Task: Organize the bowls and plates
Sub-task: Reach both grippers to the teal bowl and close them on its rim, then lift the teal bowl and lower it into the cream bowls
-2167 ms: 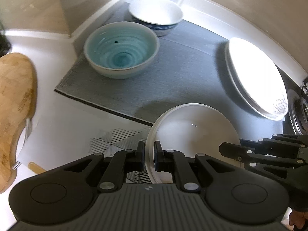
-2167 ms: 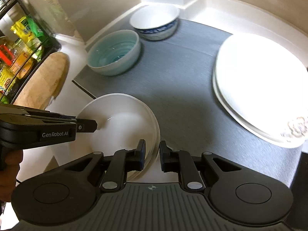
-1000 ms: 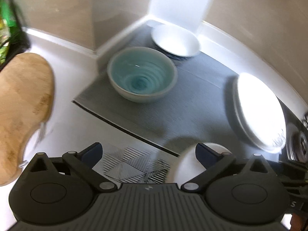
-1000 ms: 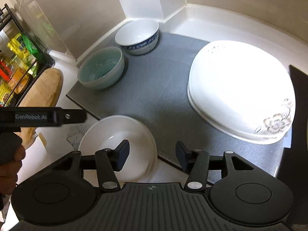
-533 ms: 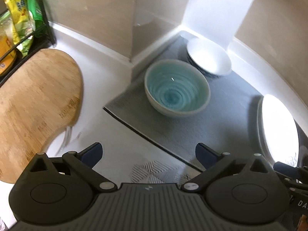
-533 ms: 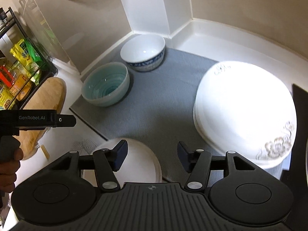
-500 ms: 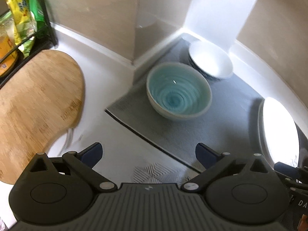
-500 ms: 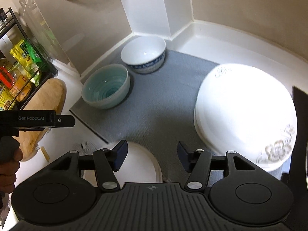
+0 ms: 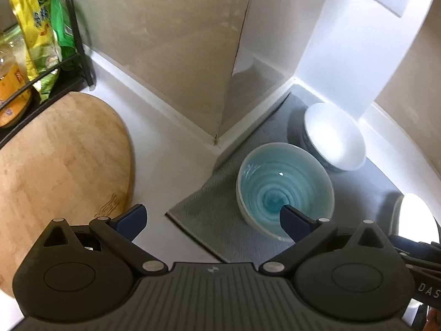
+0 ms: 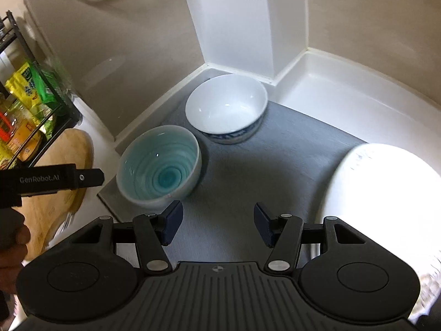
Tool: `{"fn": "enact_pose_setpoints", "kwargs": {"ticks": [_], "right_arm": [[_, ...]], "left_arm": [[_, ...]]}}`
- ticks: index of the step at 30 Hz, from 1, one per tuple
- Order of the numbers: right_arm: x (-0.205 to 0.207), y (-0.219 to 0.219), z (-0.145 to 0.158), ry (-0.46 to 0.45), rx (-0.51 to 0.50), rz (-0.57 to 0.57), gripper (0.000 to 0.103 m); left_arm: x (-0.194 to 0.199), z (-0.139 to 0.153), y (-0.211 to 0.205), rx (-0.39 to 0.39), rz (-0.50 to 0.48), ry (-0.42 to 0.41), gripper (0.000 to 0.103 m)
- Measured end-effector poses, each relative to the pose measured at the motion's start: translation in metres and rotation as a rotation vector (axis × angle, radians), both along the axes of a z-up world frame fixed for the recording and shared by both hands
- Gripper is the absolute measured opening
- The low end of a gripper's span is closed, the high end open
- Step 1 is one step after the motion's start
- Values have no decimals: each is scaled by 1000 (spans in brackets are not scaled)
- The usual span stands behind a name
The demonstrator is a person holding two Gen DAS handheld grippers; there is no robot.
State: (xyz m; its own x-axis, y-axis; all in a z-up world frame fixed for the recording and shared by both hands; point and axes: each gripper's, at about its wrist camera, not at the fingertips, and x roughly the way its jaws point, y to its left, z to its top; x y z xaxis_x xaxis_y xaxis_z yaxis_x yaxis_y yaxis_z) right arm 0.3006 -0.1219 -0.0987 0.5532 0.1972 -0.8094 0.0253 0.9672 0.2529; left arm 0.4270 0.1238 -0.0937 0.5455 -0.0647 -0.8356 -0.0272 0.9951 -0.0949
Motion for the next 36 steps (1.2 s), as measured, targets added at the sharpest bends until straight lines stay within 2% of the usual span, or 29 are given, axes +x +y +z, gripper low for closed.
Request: {"fn": "enact_pose_setpoints", "kwargs": {"ticks": [10,20,22,23,25,27,28,29,30,33,36], "right_arm": [[62,13,-34,67,50,13,60],[88,23,-55,106,35,27,60],[90,24,-59,110,30,31,59],[91,25,-61,107,28,34,58],[91,26,-63,92,41,54,31],[91,29,-62,74,73,85,16],[89,33,-60,66,49,89,16],[88,36,-59,59,30,97,15],[89,36,-59,60,30,94,15],[88,34,-59,80,44,78,14],[85,35,-57,86,44,80,14]], "left_arm": [[39,-32,-11,-1,-8,57,102],[59,-50,-16,10,-11,98,95],[61,-53,-18,7,-25,108,86],[62,-55,-19,5,-33,117,77],[62,-55,-21,19,-35,113,66],[60,-54,-23,45,-38,100,44],[60,-53,-22,27,-50,105,36],[59,-52,-20,-16,-69,125,16],[59,-53,-21,-44,-89,153,9],[51,-54,-23,-27,-121,150,9],[45,-56,-18,-54,-120,163,9]]}}
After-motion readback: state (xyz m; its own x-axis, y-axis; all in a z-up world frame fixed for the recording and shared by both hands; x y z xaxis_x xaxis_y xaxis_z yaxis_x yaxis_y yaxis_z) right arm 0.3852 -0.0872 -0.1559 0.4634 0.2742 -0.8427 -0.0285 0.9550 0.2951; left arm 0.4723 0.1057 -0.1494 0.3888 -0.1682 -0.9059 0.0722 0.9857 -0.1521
